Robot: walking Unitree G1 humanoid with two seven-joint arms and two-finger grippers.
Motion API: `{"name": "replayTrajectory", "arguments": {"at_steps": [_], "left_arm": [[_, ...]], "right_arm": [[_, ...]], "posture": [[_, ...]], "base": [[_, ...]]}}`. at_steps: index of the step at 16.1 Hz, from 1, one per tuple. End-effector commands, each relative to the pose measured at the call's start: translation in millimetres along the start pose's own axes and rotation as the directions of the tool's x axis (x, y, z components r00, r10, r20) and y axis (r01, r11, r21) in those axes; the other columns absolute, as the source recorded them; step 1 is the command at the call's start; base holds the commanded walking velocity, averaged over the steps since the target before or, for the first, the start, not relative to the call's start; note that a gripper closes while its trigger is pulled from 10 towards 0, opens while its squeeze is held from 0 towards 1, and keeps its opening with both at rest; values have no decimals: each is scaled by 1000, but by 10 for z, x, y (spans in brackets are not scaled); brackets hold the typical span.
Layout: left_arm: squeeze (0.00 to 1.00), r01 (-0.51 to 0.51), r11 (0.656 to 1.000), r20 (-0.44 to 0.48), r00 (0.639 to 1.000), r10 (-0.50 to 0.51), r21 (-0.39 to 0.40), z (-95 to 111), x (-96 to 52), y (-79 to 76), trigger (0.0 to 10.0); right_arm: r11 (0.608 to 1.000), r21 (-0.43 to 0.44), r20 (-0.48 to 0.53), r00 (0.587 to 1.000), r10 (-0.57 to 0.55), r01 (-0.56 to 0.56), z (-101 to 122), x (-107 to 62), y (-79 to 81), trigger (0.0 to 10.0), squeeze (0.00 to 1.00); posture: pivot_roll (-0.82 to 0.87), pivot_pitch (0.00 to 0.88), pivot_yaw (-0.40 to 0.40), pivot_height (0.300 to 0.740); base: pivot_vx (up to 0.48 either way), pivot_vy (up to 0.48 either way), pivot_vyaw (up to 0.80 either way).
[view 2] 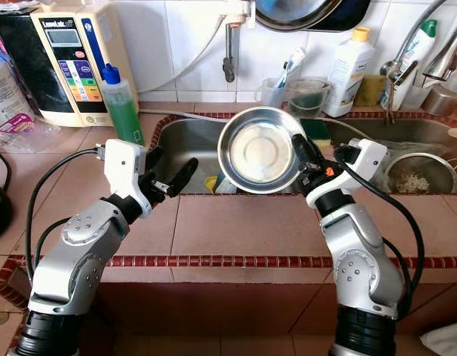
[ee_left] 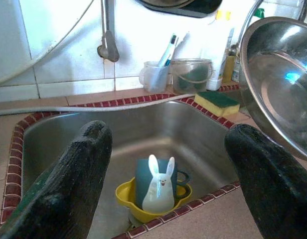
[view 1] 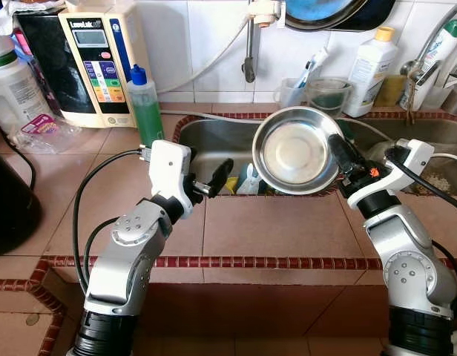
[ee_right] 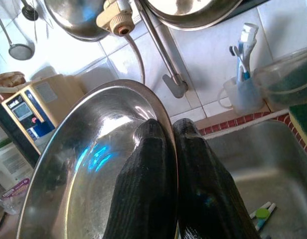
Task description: Kitchen organization
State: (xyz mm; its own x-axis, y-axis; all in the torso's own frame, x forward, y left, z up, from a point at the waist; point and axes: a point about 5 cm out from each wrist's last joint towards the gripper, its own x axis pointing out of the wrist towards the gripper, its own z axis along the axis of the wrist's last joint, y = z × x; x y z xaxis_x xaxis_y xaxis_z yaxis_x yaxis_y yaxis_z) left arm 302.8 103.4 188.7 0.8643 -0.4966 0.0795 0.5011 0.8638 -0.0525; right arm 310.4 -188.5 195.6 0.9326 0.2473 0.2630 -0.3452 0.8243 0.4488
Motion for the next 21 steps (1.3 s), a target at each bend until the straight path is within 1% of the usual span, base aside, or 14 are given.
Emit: {"name": "replayTrajectory", "arguments": {"at_steps": [1,21], "left_arm": [[0,-5,1000,2,1000,5,-2,10,8,19,10000],[0,-6,1000,-6,1000,6,-17,1,20,16,10000]], "right_arm": [[999,-17,32,999,31,-30,65,29,68,10000,0],[999,-29,42,999,22,-21,92,45,45,10000,0]], "posture": [[-130,0,12,740],[-133,0,11,740]], "base": [[251,0,0],[257,0,0]]}}
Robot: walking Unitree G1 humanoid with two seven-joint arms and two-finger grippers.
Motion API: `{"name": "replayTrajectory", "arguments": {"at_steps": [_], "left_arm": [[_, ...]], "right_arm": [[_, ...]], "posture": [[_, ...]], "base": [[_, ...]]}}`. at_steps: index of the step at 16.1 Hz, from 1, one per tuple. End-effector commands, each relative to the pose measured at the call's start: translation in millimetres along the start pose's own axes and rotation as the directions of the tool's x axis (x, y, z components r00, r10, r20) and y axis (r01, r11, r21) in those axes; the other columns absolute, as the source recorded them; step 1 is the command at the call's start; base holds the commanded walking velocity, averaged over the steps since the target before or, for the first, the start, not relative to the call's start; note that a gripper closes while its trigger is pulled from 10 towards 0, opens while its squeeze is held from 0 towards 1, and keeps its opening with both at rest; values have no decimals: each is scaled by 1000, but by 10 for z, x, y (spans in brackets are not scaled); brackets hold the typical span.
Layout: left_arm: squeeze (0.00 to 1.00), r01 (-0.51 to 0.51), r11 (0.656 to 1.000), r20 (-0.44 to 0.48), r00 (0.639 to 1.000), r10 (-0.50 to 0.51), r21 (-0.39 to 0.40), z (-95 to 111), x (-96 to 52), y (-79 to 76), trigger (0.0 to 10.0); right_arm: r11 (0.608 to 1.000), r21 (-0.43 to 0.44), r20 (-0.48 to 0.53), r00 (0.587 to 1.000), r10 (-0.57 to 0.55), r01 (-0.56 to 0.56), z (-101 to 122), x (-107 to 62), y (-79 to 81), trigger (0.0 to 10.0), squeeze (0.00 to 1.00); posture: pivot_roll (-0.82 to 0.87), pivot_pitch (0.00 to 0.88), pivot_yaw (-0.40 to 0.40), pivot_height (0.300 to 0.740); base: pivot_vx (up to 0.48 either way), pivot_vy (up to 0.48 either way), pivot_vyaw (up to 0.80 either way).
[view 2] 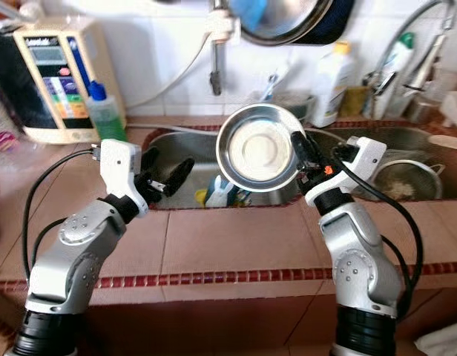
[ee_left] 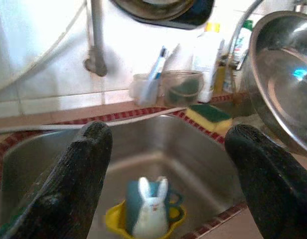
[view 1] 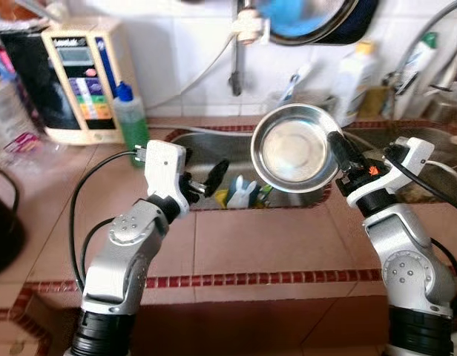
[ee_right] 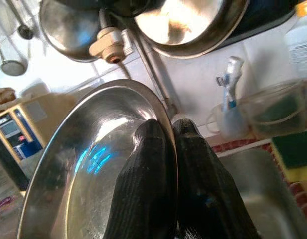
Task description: Kitchen organization
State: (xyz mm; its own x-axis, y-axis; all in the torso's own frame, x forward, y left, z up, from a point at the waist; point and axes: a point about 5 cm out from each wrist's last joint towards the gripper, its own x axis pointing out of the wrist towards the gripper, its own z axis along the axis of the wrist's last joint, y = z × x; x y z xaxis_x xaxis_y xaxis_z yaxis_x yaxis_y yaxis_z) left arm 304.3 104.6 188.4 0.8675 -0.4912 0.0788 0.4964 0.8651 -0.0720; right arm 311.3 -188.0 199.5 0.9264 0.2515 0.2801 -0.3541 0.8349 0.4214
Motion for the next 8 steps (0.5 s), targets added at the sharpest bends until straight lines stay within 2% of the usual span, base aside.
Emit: {"name": "replayTrajectory", "arguments": {"at_steps": [1,8], "left_arm": [[0,0,1000,-6,1000,0,2,3,12,-3,10000],[0,0,1000,-8,1000,0,3,2,14,-5,10000]], "right_arm": [[1000,-1,28,1000,9,-9,61,27,25,10000,0],[1000,-1,27,1000,12,-12,58,39,28,10000,0]], "posture": [[-132,1,11,740],[-132,0,11,740]], "base": [[289,0,0],[288,0,0]]}}
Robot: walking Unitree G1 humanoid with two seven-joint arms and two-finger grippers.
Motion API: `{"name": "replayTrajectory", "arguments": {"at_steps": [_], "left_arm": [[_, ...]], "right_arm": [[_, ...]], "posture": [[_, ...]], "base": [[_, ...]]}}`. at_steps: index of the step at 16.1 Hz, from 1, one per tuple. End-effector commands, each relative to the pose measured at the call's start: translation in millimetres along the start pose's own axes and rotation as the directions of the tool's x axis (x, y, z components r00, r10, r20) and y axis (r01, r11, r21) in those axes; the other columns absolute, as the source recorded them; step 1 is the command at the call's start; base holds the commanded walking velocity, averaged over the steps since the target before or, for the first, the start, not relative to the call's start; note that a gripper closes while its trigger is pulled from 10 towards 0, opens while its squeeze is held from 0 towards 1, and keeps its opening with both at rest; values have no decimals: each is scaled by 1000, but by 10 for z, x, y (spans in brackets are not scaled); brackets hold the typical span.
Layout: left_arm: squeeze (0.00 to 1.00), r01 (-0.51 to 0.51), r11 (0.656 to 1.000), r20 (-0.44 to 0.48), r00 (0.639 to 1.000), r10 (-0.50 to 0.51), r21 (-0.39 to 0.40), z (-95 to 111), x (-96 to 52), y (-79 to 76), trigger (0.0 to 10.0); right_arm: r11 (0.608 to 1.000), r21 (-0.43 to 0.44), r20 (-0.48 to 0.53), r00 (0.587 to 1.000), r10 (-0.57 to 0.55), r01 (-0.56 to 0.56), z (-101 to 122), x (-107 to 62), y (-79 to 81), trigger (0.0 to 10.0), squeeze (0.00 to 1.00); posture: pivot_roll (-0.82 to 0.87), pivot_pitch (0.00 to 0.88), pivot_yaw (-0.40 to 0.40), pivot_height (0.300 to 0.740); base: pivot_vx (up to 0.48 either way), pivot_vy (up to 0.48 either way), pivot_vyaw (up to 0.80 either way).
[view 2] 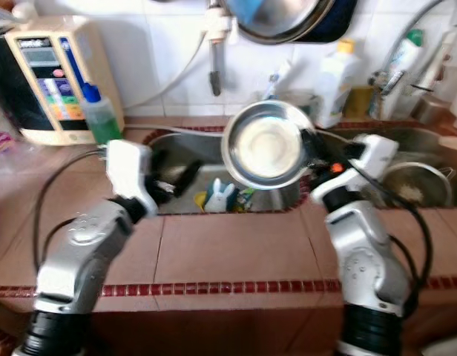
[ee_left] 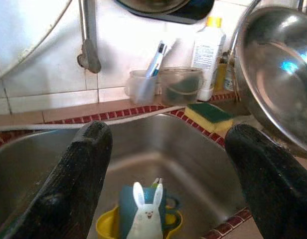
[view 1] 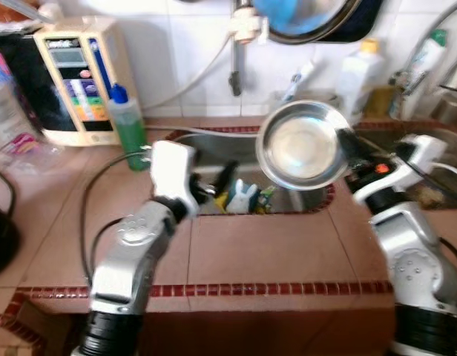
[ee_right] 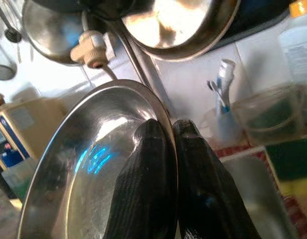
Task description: Kitchen organization
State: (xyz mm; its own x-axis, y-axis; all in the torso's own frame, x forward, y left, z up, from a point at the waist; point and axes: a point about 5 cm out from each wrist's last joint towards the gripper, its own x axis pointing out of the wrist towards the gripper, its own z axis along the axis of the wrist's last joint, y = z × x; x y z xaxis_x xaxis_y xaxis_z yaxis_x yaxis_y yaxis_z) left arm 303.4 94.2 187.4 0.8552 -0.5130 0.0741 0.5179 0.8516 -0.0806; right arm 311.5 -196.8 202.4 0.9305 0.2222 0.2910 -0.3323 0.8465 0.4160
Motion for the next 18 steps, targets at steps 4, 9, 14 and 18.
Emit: {"name": "replayTrajectory", "arguments": {"at_steps": [4,9,14,18], "left_arm": [[0,-23,1000,-1,1000,23,13,27,-26,81,10000],[0,63,996,-16,998,-62,62,1,-35,-49,10000],[0,177,977,-53,984,-172,118,-30,-50,-228,10000],[0,248,958,-114,966,-233,141,-138,-165,-342,10000]], "right_arm": [[999,13,6,999,33,-33,-8,56,92,10000,0],[1000,-2,-5,1000,17,-17,-16,62,28,10000,0],[989,-81,-85,988,-127,120,-114,86,-257,10000,0],[963,-137,-129,960,-249,231,-164,114,-473,10000,0]], "posture": [[-130,1,12,740],[-129,1,12,740],[-127,2,17,740],[-120,22,30,740]], "base": [[288,0,0],[115,0,0],[0,0,0],[0,0,0]]}}
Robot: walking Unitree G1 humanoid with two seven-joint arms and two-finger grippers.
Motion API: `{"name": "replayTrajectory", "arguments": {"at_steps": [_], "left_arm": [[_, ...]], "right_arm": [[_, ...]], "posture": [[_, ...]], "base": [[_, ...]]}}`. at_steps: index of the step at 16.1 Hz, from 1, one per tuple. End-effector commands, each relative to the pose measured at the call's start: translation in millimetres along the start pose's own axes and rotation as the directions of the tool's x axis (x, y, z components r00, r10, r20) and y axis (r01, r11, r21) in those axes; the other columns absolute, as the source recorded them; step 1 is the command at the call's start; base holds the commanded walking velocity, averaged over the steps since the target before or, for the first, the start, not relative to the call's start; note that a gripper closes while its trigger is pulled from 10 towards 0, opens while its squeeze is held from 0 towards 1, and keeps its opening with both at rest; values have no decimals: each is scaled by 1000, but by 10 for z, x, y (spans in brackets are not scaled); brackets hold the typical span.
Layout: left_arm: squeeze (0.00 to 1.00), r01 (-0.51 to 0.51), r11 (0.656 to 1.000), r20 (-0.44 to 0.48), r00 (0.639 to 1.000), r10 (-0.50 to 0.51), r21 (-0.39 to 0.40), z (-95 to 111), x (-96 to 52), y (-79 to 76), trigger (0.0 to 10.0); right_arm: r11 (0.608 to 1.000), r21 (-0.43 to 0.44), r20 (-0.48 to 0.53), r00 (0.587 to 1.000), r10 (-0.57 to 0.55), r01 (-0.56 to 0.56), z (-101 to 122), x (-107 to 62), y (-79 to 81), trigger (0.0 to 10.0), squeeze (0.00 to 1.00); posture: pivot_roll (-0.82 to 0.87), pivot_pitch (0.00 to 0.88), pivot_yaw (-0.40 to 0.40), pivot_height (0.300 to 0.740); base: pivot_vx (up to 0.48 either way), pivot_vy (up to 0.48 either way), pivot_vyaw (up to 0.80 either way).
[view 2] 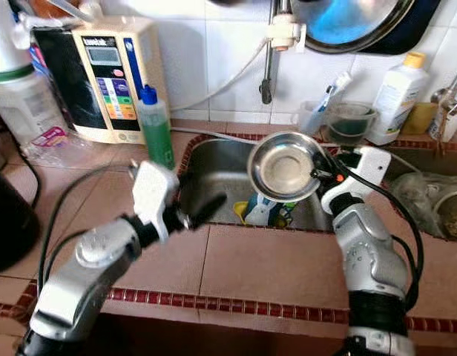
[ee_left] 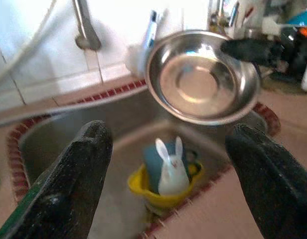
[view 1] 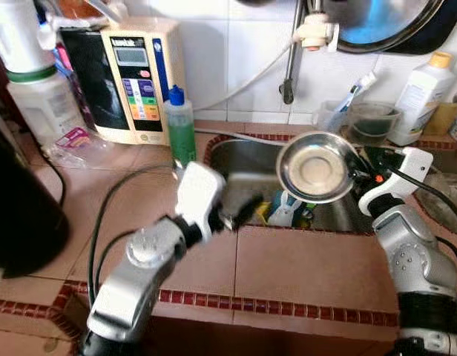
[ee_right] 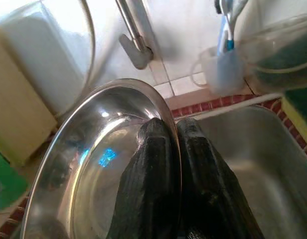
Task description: Kitchen organization
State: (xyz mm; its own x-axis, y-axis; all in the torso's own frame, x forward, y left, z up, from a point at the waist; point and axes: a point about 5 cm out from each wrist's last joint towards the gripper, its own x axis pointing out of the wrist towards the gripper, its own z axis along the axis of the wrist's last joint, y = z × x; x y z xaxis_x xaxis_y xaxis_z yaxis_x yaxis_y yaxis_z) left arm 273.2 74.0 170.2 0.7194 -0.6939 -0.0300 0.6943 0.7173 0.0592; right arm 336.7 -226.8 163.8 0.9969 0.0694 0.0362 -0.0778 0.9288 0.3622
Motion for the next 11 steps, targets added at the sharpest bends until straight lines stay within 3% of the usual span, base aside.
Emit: {"name": "replayTrajectory", "arguments": {"at_steps": [1,6,11], "left_arm": [[0,33,999,-3,999,-33,16,40,-6,-59,10000],[0,132,991,-46,990,-132,-8,6,-105,-299,10000],[0,128,990,-78,988,-132,-52,12,-199,-393,10000]], "right_arm": [[1000,-18,27,1000,-2,3,80,58,6,10000,0],[999,-37,32,999,-10,11,67,142,30,10000,0],[994,-95,-18,999,50,-52,-18,180,137,10000,0]], "posture": [[-116,29,33,740],[-97,83,48,740],[-67,172,43,740]], "base": [[0,0,0],[0,0,0],[0,0,0]]}}
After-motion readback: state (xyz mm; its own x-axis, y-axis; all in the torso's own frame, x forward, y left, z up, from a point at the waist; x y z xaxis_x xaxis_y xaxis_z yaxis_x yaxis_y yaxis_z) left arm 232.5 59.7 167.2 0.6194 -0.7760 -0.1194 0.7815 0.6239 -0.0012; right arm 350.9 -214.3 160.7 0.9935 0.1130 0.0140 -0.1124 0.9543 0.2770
